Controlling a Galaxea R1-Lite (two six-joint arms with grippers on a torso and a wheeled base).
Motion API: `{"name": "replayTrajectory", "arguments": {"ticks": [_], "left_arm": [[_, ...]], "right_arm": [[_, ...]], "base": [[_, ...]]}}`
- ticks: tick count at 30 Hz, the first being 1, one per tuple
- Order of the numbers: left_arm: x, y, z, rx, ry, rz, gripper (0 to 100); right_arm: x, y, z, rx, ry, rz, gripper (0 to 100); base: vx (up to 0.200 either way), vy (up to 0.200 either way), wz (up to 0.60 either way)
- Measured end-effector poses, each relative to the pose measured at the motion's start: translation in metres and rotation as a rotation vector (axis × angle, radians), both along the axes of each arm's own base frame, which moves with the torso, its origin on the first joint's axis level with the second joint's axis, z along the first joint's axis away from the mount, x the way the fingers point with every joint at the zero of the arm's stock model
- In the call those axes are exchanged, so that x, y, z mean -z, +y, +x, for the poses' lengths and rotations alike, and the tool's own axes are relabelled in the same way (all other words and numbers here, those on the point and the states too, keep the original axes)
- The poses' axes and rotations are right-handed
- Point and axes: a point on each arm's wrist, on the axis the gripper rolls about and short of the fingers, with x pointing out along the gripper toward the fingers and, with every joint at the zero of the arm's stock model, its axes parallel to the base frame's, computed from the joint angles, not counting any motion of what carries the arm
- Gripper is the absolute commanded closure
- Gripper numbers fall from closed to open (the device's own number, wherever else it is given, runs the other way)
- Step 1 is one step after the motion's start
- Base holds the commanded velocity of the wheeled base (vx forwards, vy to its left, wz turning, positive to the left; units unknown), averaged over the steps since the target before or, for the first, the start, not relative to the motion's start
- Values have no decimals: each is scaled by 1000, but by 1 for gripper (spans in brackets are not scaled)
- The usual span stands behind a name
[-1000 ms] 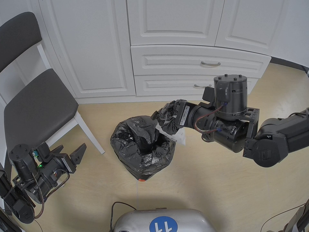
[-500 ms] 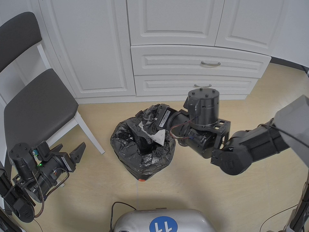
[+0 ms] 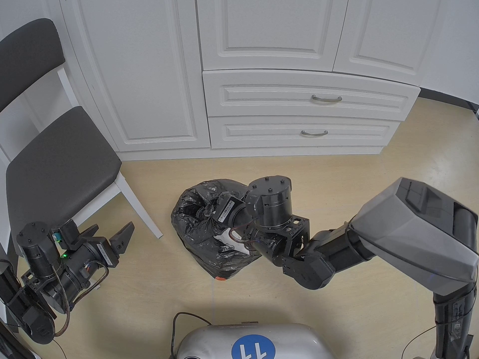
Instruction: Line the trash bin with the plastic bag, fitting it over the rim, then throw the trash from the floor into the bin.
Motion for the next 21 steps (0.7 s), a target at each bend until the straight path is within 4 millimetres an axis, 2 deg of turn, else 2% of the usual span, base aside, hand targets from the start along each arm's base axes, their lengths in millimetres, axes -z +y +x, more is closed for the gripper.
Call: {"name": "replayTrajectory", "arguments": {"ticks": [9,17,21], "left_arm": [[1,0,0,-1,3,1,0],[1,0,1,-2,6,1,0],[3,2,3,-14,13,3,0]], "right_arm": [[27,-1,27,47,5,1,100],[21,-10,68,91,-91,89,100],[25,-15,85,77,-110,104,100]], "base": [[0,0,0],[0,0,0],[0,0,0]]}}
